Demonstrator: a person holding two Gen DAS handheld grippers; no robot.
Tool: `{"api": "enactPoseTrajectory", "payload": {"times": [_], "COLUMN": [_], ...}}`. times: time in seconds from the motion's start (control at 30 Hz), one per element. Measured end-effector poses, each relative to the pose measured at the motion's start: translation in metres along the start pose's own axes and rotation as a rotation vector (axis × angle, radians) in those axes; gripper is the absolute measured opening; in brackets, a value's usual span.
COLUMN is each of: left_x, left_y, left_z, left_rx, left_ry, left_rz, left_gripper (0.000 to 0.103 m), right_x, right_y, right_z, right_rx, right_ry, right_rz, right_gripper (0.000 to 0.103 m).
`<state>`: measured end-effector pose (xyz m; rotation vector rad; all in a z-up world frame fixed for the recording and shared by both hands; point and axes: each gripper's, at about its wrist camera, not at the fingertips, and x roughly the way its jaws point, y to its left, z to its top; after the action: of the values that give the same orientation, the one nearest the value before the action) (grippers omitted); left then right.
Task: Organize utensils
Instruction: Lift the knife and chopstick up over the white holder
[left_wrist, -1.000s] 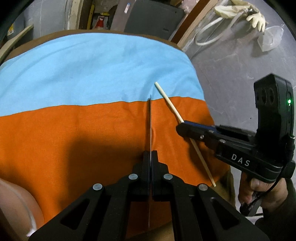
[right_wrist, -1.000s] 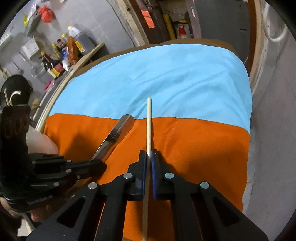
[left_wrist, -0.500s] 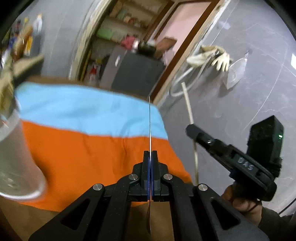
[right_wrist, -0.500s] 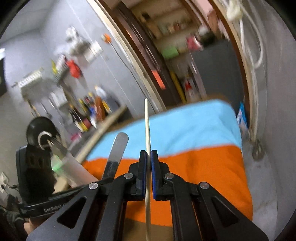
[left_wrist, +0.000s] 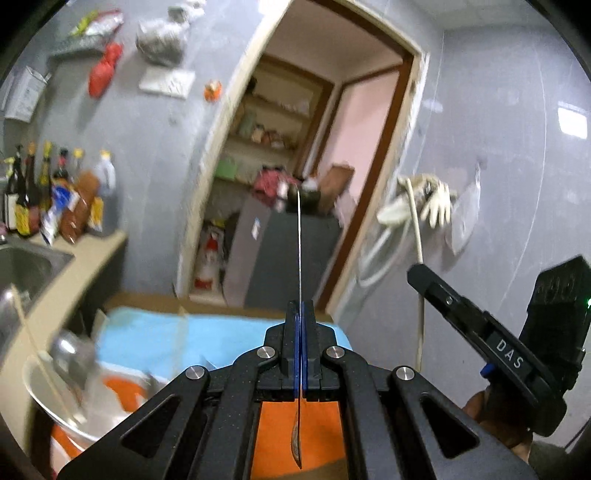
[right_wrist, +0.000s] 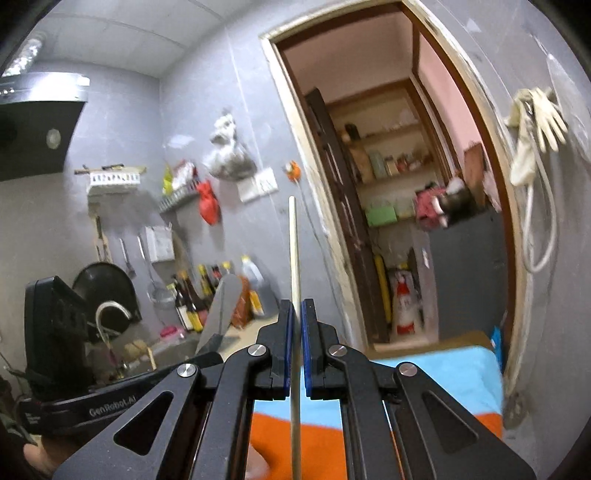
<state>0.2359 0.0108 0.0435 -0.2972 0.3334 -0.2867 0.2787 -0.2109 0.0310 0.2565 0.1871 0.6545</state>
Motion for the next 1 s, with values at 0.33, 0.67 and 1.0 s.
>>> {"api": "enactPoseTrajectory", "payload": {"times": [0.33,0.67,1.0], "left_x": [-0.042,-0.065,-0.061], "left_y": [0.124,0.194,0.185], "left_z": [0.032,-0.001,-0.037], "left_rx": [-0.186,-0.26,-0.187], "left_ry": [-0.183,-0.317,-0.372], "left_rz": [0.023,0.075,0.118], "left_gripper": [0.0,0.0,0.0], "right_x": [0.048,0.082,0.089], "right_y": [0.045,0.076,0.093], "right_z": [-0.001,-0.051,-0.089], "right_rx": [0.145,0.161,0.012], "right_ry": [-0.157,-0.242,-0.223], "right_rz": [0.153,0.117,0.053], "right_gripper": [0.003,0.003,0.003]}}
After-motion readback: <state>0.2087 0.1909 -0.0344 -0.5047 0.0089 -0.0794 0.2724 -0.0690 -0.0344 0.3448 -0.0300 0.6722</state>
